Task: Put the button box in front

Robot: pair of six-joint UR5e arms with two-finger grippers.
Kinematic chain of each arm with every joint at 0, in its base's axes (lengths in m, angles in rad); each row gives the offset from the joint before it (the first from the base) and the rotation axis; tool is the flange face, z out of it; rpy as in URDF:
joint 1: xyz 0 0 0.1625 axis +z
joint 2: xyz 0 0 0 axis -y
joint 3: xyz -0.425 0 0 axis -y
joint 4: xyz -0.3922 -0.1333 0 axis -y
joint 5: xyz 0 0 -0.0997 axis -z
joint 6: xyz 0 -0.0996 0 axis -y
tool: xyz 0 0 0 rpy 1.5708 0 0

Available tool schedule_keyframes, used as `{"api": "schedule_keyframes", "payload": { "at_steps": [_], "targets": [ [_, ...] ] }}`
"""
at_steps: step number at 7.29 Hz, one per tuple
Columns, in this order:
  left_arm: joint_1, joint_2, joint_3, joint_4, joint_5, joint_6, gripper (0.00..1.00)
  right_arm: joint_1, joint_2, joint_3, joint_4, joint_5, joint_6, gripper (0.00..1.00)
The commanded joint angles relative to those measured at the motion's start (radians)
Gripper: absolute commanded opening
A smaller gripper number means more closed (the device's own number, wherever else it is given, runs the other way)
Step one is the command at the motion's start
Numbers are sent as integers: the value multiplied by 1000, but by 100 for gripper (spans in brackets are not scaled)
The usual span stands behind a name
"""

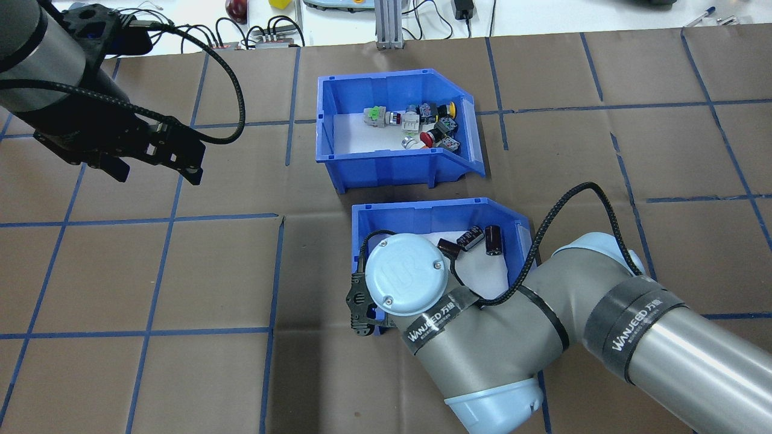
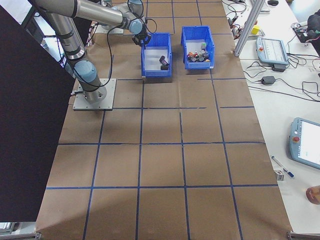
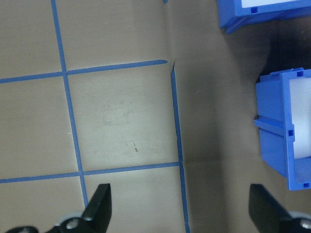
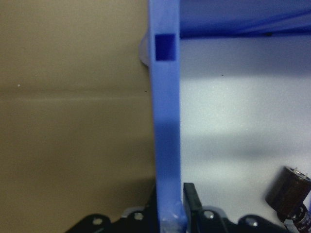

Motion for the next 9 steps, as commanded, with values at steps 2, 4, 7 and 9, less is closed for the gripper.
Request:
{"api": "schedule_keyframes", "payload": {
  "at_steps": [2,4,7,9],
  "targets": [
    [-1,-2,0,2,-1,0,99,-23,-113,-45,49,5,0,100],
    [-1,0,0,-1,-1,0,99,-66,-163,-110,127,10,8,100],
    [-1,-3,-2,-1,-3,0,99,-372,-161,-186,205,25,186,100],
    [-1,-3,-9,0,-3,-1,99,-529,-126,-295,320,112,430,100]
  ]
}}
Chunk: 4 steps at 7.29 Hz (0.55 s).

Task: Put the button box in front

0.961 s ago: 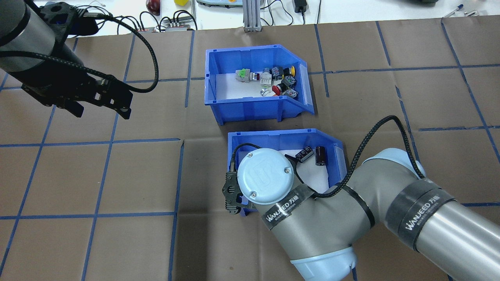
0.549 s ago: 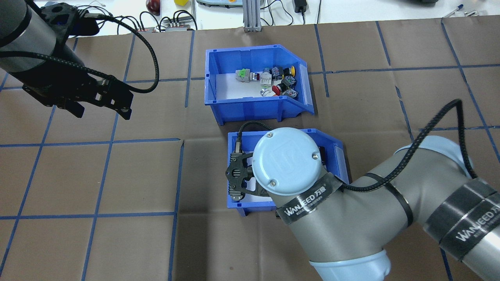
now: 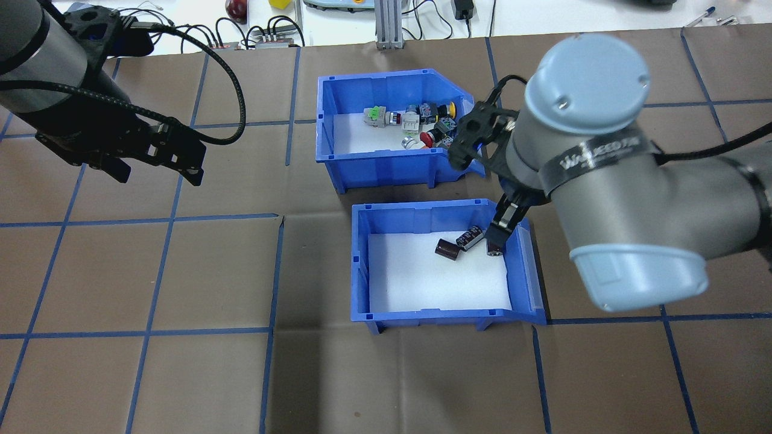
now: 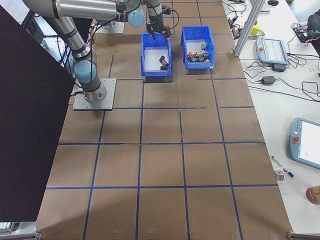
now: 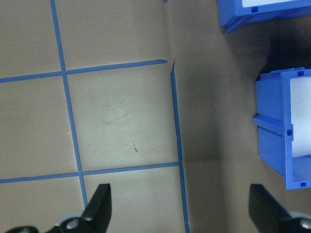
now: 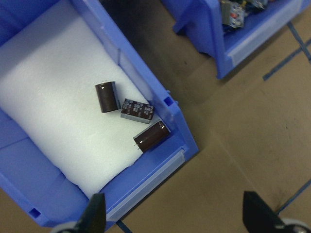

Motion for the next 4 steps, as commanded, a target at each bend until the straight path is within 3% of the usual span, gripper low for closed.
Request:
{"api": "schedule_keyframes", "payload": {
  "at_steps": [1,3,4],
  "targets": [
    [3,1,-9,0,2,1,99,-125,58,-146,166,35,223,100],
    [0,-1,-29,3,7,1,99,-131,138,-302,324,35,578,100],
    [-3,-5,-37,12,28,1,99,-142,167,-336,344,38,622,100]
  ]
}}
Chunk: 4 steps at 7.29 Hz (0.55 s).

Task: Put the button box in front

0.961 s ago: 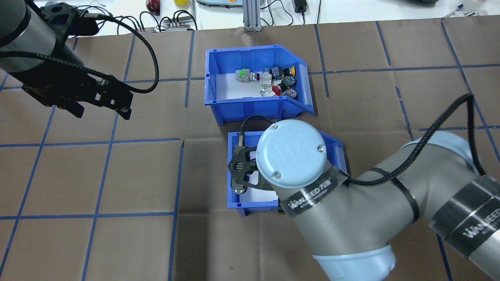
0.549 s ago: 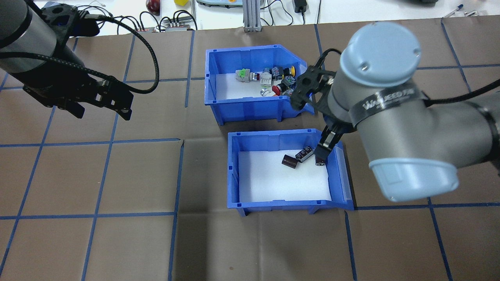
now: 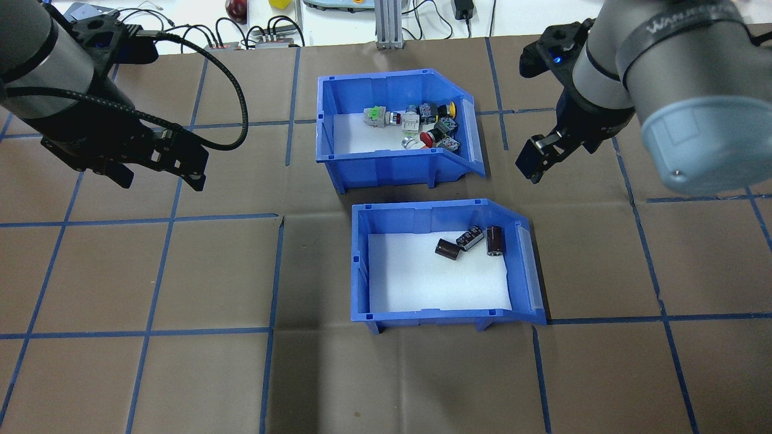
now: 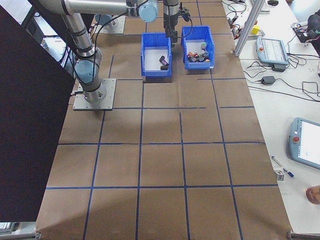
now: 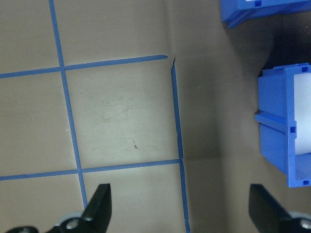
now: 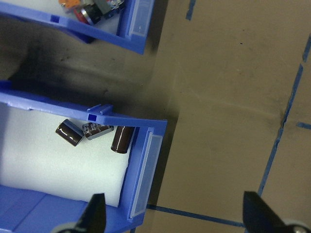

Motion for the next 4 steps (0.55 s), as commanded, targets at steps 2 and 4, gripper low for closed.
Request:
{"api": "schedule_keyframes", "payload": {
  "at_steps": [2,4],
  "targets": [
    [-1,6,-16,8,20,2,99,-73,51,-65,65,23,168,100],
    [-2,3,-12,8,18,1,99,-69,34,-65,77,24,242,100]
  ]
}}
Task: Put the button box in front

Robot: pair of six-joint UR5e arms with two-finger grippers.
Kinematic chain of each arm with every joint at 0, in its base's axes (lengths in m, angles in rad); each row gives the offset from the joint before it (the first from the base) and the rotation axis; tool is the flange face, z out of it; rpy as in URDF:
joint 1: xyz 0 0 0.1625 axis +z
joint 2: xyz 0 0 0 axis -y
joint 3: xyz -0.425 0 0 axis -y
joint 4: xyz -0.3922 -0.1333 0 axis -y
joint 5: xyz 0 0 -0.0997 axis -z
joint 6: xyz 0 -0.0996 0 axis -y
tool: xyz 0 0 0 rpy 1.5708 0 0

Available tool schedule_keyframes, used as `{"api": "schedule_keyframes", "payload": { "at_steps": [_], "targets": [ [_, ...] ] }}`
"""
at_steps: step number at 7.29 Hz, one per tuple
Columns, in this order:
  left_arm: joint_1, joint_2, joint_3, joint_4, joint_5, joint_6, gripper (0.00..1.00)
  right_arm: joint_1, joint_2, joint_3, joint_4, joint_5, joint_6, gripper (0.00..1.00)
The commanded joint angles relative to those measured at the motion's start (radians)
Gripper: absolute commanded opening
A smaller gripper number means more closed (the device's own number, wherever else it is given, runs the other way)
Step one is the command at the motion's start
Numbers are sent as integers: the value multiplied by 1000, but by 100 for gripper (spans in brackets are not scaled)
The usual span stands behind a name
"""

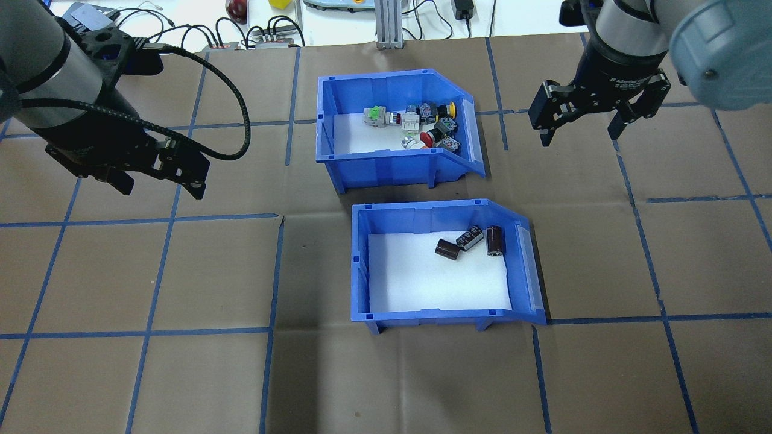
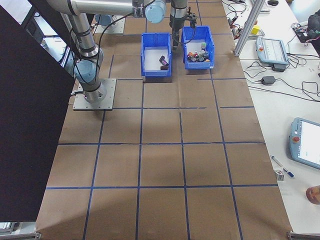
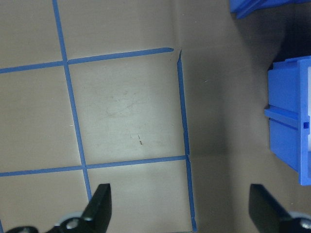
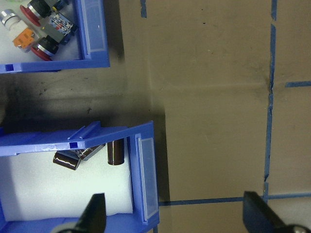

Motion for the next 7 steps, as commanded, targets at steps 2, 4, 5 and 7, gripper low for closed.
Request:
{"api": "schedule_keyframes", "payload": {
  "at_steps": [2,4,5,7],
  "targets": [
    [0,-5,4,0,-1,-3,99,1,-16,-8,38,33,51,100],
    [1,3,-3,2,2,1,99,1,-20,-8,40,27,51,100],
    [0,-2,4,2,-3,-11,99,1,-20,-8,41,25,51,100],
    [1,3,1,2,0,0,99,1,-20,-8,43,24,51,100]
  ]
}}
